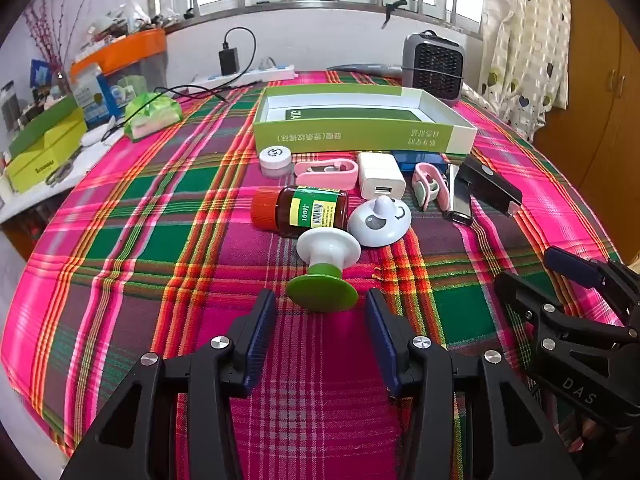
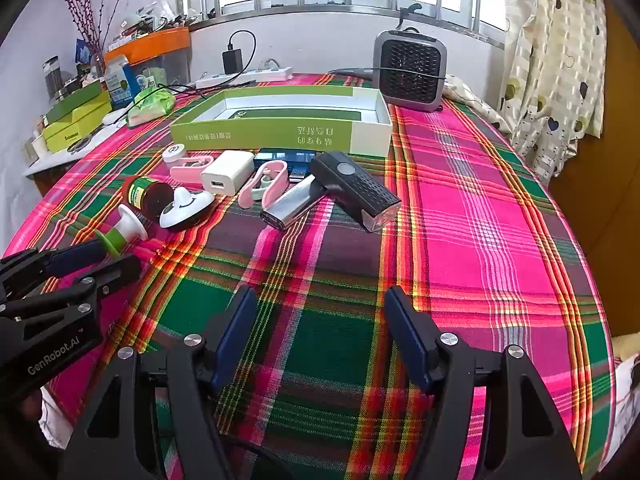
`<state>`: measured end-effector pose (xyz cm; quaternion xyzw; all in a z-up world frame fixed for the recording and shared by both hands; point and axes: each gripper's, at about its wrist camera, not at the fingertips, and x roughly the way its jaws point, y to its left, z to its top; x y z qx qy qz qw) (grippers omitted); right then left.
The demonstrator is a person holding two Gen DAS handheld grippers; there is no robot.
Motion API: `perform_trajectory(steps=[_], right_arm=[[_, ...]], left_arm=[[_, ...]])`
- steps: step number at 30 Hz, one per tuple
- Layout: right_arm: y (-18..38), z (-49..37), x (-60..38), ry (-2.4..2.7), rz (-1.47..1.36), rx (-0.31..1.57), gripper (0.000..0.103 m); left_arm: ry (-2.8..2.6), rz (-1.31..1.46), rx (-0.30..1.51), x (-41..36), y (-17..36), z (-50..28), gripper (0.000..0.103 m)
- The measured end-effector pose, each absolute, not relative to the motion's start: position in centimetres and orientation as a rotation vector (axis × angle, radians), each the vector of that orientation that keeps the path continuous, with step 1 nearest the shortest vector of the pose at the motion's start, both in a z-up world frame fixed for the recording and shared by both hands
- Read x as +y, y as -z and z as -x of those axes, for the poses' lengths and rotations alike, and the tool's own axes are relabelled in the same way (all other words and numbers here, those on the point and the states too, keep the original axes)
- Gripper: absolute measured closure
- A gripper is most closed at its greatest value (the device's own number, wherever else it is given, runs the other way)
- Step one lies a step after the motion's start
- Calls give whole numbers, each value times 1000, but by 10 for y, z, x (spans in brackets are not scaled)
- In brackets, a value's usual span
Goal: Organize rigid objects
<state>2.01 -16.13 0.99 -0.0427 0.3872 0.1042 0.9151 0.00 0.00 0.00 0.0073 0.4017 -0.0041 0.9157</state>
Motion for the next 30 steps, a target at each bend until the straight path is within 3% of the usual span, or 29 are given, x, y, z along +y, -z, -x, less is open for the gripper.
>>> perform_trajectory(steps=[30], right_arm=[[-10,-20,-161,-214,87,795,36]], left_arm=[[9,-15,821,0,0,0,58]])
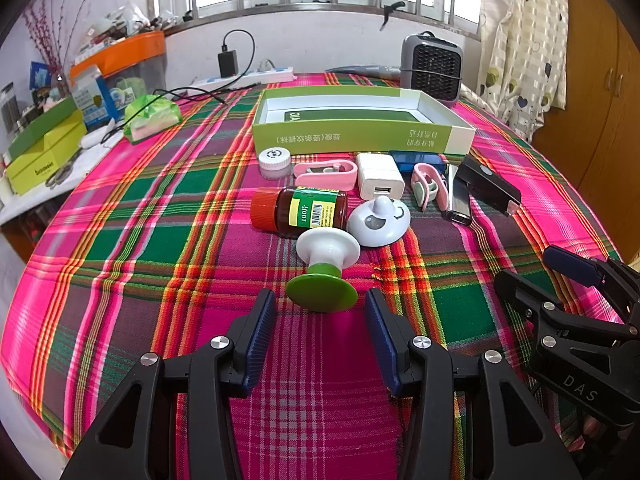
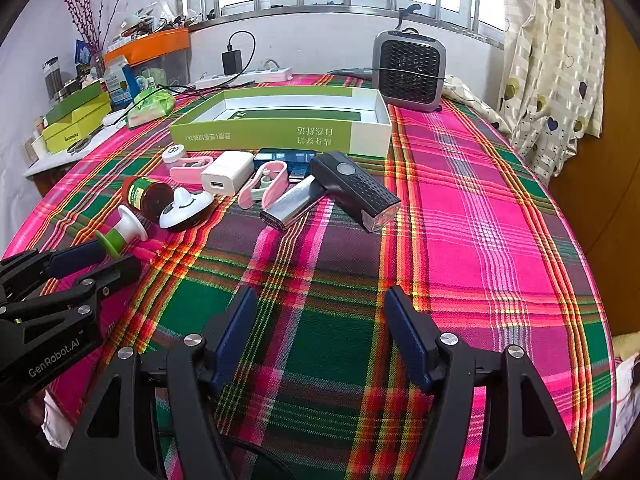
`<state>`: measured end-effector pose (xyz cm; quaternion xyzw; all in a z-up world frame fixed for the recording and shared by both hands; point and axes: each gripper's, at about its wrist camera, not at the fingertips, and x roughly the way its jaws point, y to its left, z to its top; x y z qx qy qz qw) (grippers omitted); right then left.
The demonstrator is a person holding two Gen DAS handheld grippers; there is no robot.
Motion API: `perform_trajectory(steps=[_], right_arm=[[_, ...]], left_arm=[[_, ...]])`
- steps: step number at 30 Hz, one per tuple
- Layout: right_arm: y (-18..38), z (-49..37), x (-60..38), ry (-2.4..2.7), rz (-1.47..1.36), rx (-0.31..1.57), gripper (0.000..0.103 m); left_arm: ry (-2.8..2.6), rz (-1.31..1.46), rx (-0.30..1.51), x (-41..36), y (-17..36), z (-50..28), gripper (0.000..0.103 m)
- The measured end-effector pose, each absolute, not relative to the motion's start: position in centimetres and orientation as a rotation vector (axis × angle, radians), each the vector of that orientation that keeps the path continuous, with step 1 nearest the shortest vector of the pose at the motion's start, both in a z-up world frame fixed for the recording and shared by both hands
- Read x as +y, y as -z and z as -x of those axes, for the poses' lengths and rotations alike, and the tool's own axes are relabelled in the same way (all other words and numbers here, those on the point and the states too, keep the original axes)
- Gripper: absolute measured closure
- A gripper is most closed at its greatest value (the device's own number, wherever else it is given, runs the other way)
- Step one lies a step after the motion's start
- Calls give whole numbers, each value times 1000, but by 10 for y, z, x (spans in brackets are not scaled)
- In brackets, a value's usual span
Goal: Organize rigid objects
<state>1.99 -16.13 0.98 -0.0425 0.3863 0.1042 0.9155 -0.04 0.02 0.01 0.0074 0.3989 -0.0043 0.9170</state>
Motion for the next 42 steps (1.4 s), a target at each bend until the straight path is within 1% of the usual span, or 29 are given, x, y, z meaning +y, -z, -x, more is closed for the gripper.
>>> perform_trajectory(steps=[42], right_arm=[[-9,-25,-162,-253,102,817,36]], left_arm=[[47,-17,843,-2,-3,-3,58]])
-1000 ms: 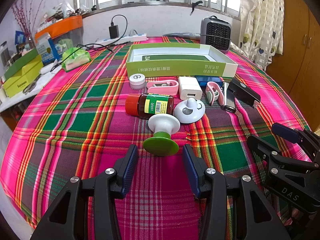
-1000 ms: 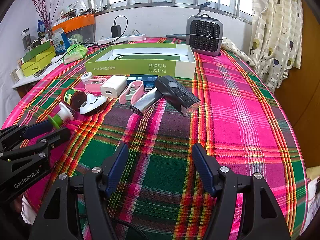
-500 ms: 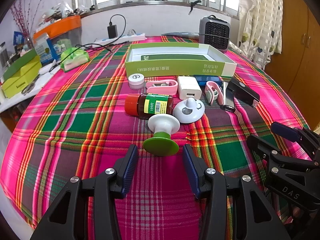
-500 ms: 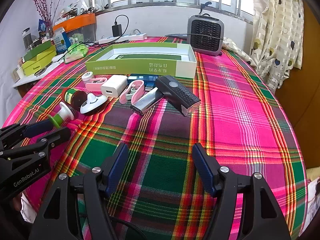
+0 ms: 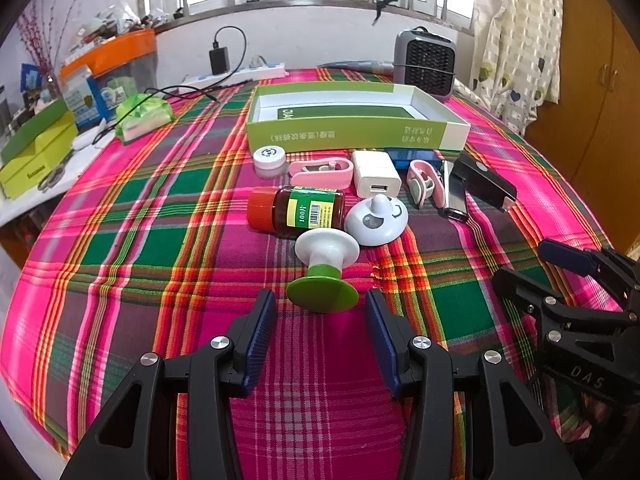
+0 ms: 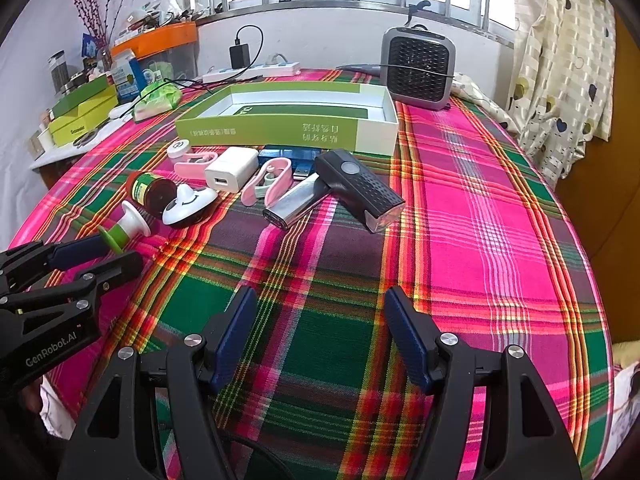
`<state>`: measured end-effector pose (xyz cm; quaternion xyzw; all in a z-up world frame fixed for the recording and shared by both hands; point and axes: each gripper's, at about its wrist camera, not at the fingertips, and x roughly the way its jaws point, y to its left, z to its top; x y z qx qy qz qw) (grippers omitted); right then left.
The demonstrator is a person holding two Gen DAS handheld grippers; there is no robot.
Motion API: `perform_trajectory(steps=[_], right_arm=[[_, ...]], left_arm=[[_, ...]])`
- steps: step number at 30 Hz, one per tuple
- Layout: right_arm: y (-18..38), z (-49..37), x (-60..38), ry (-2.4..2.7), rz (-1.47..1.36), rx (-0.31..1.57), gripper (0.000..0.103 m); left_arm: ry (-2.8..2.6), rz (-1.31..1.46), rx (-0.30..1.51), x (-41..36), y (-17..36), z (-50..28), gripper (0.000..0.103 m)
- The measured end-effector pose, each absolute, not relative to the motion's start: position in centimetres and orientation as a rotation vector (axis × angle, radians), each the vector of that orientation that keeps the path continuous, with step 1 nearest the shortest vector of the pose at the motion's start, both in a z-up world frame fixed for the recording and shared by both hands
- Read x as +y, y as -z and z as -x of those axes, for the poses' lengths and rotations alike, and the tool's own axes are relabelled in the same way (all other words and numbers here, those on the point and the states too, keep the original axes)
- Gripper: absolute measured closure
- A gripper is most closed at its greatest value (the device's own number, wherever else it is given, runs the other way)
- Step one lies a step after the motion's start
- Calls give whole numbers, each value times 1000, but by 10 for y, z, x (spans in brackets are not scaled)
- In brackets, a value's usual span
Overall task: Organize rigid objects
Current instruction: 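Grasp the black rectangular device with the right tool while the left tool grasps the white-green suction knob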
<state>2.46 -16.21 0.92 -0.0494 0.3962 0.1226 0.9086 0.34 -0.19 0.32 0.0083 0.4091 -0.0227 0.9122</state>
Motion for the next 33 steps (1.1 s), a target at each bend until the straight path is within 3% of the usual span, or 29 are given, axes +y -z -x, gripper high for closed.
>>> perform_trajectory(steps=[33], right_arm=[[-16,-111,-182,-421,175,902,36]], left_arm=[[155,66,875,19,-6,-30,58]])
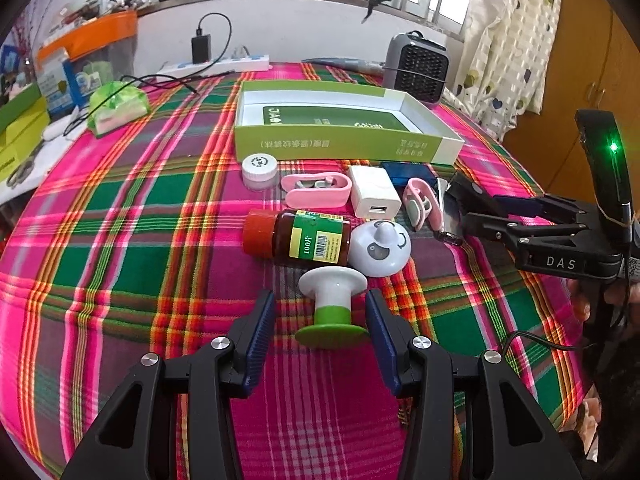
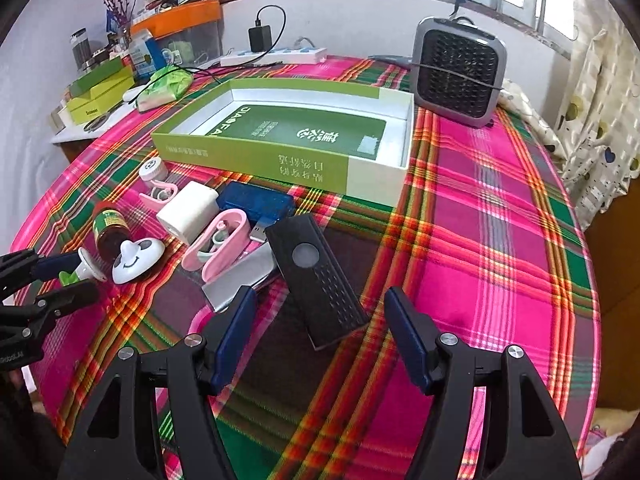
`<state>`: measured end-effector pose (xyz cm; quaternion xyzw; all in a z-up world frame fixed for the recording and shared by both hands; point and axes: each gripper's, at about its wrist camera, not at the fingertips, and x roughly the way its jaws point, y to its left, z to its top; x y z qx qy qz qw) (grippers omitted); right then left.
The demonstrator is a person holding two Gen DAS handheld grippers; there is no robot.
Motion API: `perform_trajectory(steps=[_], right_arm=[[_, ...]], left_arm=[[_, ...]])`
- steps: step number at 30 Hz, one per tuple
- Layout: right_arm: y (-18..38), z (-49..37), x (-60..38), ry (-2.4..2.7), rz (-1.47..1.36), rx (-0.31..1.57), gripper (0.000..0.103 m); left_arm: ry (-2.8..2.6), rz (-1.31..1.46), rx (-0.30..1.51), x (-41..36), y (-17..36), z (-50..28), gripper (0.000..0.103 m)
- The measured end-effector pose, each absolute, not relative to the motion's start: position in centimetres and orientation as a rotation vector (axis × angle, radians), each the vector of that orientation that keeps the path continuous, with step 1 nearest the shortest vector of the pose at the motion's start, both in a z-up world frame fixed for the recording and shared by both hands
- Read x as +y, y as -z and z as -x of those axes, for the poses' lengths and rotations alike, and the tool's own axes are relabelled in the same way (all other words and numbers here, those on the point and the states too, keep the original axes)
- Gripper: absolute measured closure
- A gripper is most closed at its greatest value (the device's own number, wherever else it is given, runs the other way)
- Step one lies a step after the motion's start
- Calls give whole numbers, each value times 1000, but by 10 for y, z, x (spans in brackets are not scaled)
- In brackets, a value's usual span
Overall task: Organize rigid objects
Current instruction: 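Grasp the black rectangular device with the right tool while the left tool grasps the white-green suction knob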
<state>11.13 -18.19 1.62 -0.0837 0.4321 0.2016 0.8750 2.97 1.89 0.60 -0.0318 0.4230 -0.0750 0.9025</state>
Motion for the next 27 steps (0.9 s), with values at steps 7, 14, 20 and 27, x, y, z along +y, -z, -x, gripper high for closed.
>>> perform_trajectory(steps=[7,14,20,27], right_arm=[[-15,-119,-180,-441,170,913,36],[-16,-122,-180,-449,163,906,53],[-17,-120,-180,-448,169,901,67],[-18,-118,-182,-428,155,897,75]], left_arm=[[145,61,870,22,-6,-34,58],[162,79,866,24,-6,-35,68],[174,88,856,23,-6,-32,70],[184,91,846,22,-9,-31,70]])
